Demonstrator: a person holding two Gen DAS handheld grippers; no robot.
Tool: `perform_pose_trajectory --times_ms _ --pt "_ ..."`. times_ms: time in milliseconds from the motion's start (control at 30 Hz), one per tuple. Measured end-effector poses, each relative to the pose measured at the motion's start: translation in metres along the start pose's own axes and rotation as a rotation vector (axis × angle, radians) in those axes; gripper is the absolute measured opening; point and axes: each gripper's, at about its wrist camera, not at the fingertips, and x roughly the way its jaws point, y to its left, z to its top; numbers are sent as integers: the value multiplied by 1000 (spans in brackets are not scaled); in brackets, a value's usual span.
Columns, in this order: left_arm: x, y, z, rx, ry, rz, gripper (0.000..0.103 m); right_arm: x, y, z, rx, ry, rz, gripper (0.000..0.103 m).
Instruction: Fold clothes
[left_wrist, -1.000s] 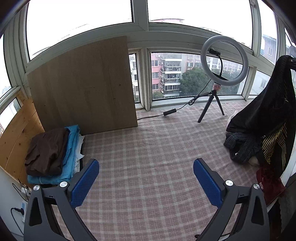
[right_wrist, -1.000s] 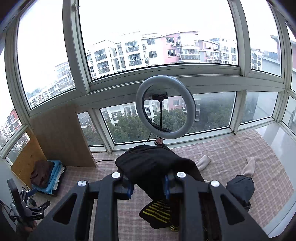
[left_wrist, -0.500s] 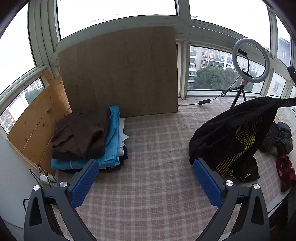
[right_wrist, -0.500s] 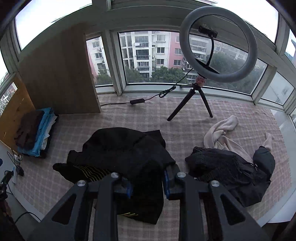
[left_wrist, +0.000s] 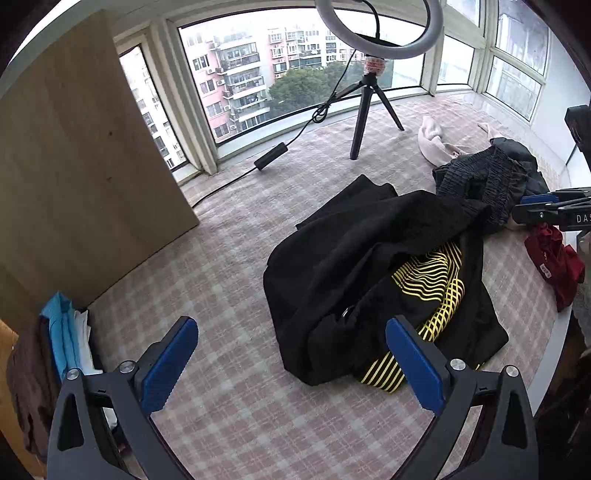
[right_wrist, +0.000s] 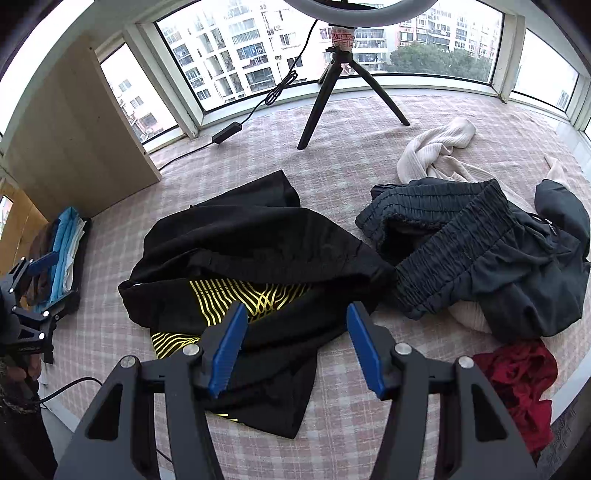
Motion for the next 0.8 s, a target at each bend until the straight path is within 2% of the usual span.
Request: perform_pose_trajectory --times_ms 100,200,300,333,400,433,467,533,633,800 --pt "42 -34 41 176 31 -82 102 17 -2 -14 42 31 9 56" --pt "82 -62 53 346 73 -19 98 25 -13 -28 82 55 -8 56" --pt "108 -70 59 394 131 -48 75 25 -25 -38 113 64 -32 56" --pt "111 -70 60 391 142 -65 64 25 -27 -40 116 62 -44 56" --pt "116 -66 63 373 159 -103 44 23 -30 -41 118 55 -72 56" --pt "117 -62 64 354 163 -118 21 23 -30 -40 121 52 -78 56" --pt "116 -55 65 317 163 -126 6 23 -30 -39 123 51 -73 56" --pt "104 -33 67 221 145 -144 6 25 -25 -36 118 52 -55 56" --pt "67 24 66 54 81 -167 6 27 -5 -29 65 45 -26 56" --pt "0 117 28 -125 -8 -32 6 45 52 -13 -89 65 80 56"
